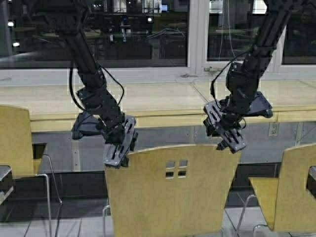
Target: Push the chairs under the table
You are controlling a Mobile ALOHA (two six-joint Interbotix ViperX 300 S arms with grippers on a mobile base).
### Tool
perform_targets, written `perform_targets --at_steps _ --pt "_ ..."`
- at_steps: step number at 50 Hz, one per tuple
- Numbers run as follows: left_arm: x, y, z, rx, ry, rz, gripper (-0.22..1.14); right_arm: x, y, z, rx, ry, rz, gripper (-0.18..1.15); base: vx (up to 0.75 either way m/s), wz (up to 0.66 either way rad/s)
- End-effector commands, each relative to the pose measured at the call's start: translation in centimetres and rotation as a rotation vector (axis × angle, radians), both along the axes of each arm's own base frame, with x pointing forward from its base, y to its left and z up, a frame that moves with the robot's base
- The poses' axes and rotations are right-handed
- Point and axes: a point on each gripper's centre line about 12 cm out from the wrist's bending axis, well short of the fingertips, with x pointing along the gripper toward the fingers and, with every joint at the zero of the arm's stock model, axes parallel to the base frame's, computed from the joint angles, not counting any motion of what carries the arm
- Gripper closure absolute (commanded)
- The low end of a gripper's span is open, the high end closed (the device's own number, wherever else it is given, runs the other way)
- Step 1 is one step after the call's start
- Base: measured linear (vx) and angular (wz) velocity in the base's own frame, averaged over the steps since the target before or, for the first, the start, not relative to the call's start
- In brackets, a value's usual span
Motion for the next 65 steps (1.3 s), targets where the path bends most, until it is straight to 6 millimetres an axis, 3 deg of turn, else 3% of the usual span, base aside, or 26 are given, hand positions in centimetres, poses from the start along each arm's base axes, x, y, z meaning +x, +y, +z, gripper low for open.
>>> perform_targets --at_steps 1,22,49,65 --pt "0.8 -0.5 1.4 -0.013 -0.035 0.0 0.02 0.4 0.9 1.3 0.048 -0.032 -0.027 0.11 0.0 0.0" --pt "0.4 -0.3 0.9 -0.008 -0.023 0.001 0.02 -0.7 2.8 0.3 0.174 -0.056 -0.131 0.11 0.0 0.0" --pt "0.4 -0.3 1.1 -0.009 -0.021 0.0 0.02 -0.9 3.3 0.4 0.205 -0.008 -0.182 0.11 0.0 0.0" --pt "0.4 -0.3 1.1 -0.009 -0.024 0.001 0.02 -0.8 6.6 0.7 0.245 -0.071 -0.191 0.11 0.0 0.0"
